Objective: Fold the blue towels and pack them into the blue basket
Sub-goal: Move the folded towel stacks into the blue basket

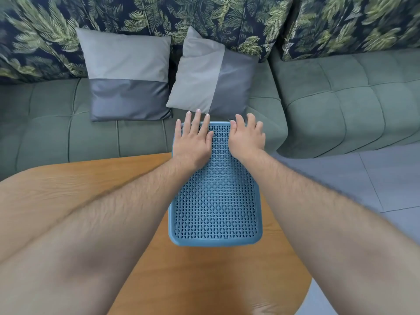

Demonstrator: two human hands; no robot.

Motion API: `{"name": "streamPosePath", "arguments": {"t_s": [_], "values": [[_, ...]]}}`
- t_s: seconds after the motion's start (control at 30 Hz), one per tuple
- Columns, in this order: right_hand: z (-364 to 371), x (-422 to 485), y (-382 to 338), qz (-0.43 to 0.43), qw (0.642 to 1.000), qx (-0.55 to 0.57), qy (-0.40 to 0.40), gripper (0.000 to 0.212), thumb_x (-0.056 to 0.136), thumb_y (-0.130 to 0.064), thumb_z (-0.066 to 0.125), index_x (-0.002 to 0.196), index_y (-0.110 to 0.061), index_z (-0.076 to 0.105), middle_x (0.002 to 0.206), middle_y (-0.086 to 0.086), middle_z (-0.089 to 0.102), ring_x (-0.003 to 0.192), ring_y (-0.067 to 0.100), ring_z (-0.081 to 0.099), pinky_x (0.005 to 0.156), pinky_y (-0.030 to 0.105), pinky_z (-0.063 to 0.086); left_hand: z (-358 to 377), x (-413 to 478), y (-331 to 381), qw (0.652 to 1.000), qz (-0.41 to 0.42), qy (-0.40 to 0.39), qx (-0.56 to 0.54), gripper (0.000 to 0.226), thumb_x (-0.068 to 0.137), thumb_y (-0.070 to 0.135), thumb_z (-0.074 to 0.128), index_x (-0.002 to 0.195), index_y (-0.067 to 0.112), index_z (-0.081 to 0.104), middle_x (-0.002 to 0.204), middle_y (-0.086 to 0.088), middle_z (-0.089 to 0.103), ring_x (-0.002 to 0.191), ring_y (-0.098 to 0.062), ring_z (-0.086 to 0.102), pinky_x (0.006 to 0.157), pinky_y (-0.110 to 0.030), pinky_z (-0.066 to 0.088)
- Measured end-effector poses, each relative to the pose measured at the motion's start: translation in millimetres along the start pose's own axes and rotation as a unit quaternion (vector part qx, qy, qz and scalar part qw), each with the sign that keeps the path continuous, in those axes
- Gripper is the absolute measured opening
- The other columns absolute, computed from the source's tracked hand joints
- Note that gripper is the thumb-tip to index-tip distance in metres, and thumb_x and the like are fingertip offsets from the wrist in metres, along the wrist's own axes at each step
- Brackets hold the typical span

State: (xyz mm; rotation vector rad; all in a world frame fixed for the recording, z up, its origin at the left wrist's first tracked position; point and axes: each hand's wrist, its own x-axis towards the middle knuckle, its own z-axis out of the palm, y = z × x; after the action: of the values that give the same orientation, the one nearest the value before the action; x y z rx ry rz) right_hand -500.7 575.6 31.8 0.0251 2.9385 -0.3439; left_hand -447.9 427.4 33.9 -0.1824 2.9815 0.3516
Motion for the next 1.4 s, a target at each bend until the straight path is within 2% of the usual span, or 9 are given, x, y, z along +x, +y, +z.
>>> {"name": "streamPosePath", "arguments": {"t_s": [0.13,0.37,0.5,0.63,0.83,0.97,1.07,1.23,1.4], "values": [[3,-34,4,-0.033,0.999,0.000,-0.008,0.058,0.109,-0.044,0.018,0.163,-0.025,0.008,0.170,-0.001,0.000,0.153,0.025,0.010,0.119,0.046,0.028,17,-77,24,0.999,-0.009,-0.033,-0.007,0.060,0.103,0.056,0.007,0.158,0.037,-0.007,0.167,0.007,-0.019,0.152,-0.021,-0.025,0.121,-0.054,-0.016],[22,-143,37,-0.062,0.998,-0.020,-0.019,0.061,0.109,-0.042,0.019,0.163,-0.017,0.005,0.170,0.006,-0.010,0.156,0.029,-0.007,0.126,0.043,0.016,27,-94,23,1.000,-0.010,-0.004,0.010,0.060,0.104,0.055,0.005,0.160,0.037,-0.001,0.168,0.007,-0.012,0.153,-0.021,-0.021,0.121,-0.057,-0.013],[25,-154,38,-0.043,0.999,0.016,-0.015,0.060,0.108,-0.043,0.017,0.163,-0.022,0.004,0.170,-0.002,-0.013,0.156,0.027,-0.001,0.119,0.042,0.034,24,-96,20,1.000,0.007,-0.019,0.009,0.061,0.105,0.053,0.008,0.161,0.032,0.001,0.169,0.003,-0.012,0.154,-0.023,-0.019,0.123,-0.053,-0.011],[22,-156,35,-0.035,0.999,0.012,-0.014,0.059,0.108,-0.043,0.020,0.163,-0.023,0.006,0.170,-0.005,-0.009,0.156,0.027,0.005,0.112,0.046,0.042,24,-144,10,1.000,-0.009,-0.012,0.000,0.067,0.103,0.059,0.019,0.162,0.028,0.008,0.169,-0.003,-0.006,0.155,-0.024,-0.013,0.124,-0.046,-0.010],[15,-182,37,-0.025,1.000,0.008,0.016,0.061,0.107,-0.042,0.029,0.161,-0.015,0.020,0.169,0.012,0.005,0.150,0.034,0.023,0.113,0.049,0.039,34,-199,29,0.997,-0.067,0.023,0.024,0.070,0.100,0.059,0.024,0.161,0.026,0.016,0.169,-0.005,0.000,0.155,-0.027,-0.008,0.123,-0.057,-0.003],[24,-226,48,0.027,0.998,0.045,0.025,0.062,0.104,-0.045,0.034,0.159,-0.018,0.024,0.158,0.016,0.029,0.130,0.038,0.040,0.098,0.052,0.049,34,-199,27,0.997,-0.065,0.013,0.036,0.070,0.100,0.058,0.020,0.161,0.025,0.014,0.169,-0.005,-0.001,0.155,-0.029,-0.009,0.122,-0.059,-0.001],[25,-225,45,0.048,0.997,0.055,0.036,0.064,0.102,-0.046,0.035,0.159,-0.020,0.024,0.152,0.016,0.035,0.126,0.036,0.041,0.092,0.051,0.052,32,-200,28,0.999,-0.044,0.012,0.027,0.070,0.099,0.056,0.024,0.161,0.023,0.017,0.169,-0.007,0.002,0.155,-0.031,-0.007,0.122,-0.061,-0.002],[22,-229,45,0.034,0.999,0.017,0.032,0.067,0.101,-0.047,0.033,0.160,-0.017,0.023,0.161,0.014,0.025,0.135,0.036,0.035,0.105,0.051,0.043,33,-219,-3,0.998,0.058,0.032,0.021,0.066,0.100,0.057,0.033,0.159,0.028,0.026,0.169,-0.004,0.011,0.156,-0.025,0.002,0.125,-0.051,0.004],[26,-229,47,-0.131,0.990,-0.035,0.048,0.054,0.103,-0.042,0.035,0.154,-0.025,0.041,0.166,0.003,0.026,0.155,0.027,0.017,0.123,0.050,0.017,38,-225,-8,0.996,0.064,0.052,0.026,0.063,0.099,0.049,0.039,0.157,0.025,0.032,0.167,-0.008,0.017,0.155,-0.026,0.010,0.126,-0.048,0.009]]}}
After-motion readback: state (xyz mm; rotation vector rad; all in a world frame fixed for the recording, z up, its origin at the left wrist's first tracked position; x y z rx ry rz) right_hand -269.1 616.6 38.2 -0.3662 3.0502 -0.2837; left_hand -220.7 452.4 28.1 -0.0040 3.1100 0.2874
